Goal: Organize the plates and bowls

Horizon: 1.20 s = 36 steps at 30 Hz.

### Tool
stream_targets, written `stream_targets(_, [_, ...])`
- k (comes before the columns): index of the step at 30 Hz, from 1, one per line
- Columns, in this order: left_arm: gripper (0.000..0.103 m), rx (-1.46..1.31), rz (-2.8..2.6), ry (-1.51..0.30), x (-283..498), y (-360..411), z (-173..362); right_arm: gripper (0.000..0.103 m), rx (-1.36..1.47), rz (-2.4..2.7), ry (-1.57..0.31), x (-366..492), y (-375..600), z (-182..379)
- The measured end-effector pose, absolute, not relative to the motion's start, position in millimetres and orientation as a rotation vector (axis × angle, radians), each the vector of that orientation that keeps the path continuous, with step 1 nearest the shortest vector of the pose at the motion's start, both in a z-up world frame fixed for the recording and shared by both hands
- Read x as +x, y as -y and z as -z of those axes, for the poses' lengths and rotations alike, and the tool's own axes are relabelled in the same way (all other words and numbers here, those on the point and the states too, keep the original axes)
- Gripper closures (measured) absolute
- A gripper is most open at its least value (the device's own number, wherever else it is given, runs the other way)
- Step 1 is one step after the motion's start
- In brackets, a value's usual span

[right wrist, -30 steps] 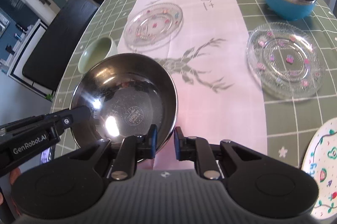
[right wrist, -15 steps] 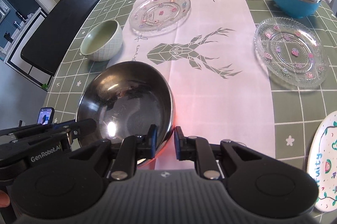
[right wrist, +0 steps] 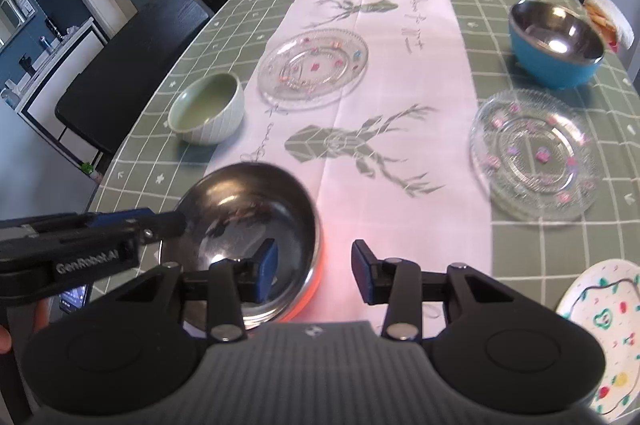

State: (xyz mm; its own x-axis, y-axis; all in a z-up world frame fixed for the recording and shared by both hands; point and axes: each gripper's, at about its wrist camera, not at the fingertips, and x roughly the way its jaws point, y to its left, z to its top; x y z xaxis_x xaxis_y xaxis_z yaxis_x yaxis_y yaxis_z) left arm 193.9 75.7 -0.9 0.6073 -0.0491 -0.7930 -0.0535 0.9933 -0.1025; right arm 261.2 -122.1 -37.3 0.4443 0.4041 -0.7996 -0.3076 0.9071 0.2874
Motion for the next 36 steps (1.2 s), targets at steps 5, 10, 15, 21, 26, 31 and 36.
stream_targets(5, [0.063, -0.110, 0.104, -0.885, 209, -44, -26, 0.060, 0.104, -0.380, -0.986, 279, 152, 19])
stream_targets(10, [0.063, -0.124, 0.200, -0.890, 236, -5, -42, 0.054, 0.122, -0.290, -0.968, 304, 192, 8])
stream_targets(15, [0.063, -0.154, 0.279, -0.899, 270, 33, -50, 0.054, 0.153, -0.199, -0.958, 335, 231, 1])
stream_targets(21, [0.063, -0.162, 0.336, -0.896, 322, 81, -42, 0.054, 0.177, -0.107, -0.954, 377, 272, 3])
stream_targets(26, [0.063, -0.162, 0.338, -0.900, 369, 109, -27, 0.054, 0.242, -0.053, -0.981, 416, 307, 15])
stream_targets(31, [0.063, -0.196, 0.320, -0.943, 413, 129, -3, 0.056, 0.368, -0.032, -1.037, 456, 337, 35])
stream_targets(36, [0.063, -0.182, 0.266, -0.971, 449, 142, 23, 0.061, 0.438, -0.019, -1.072, 492, 353, 55])
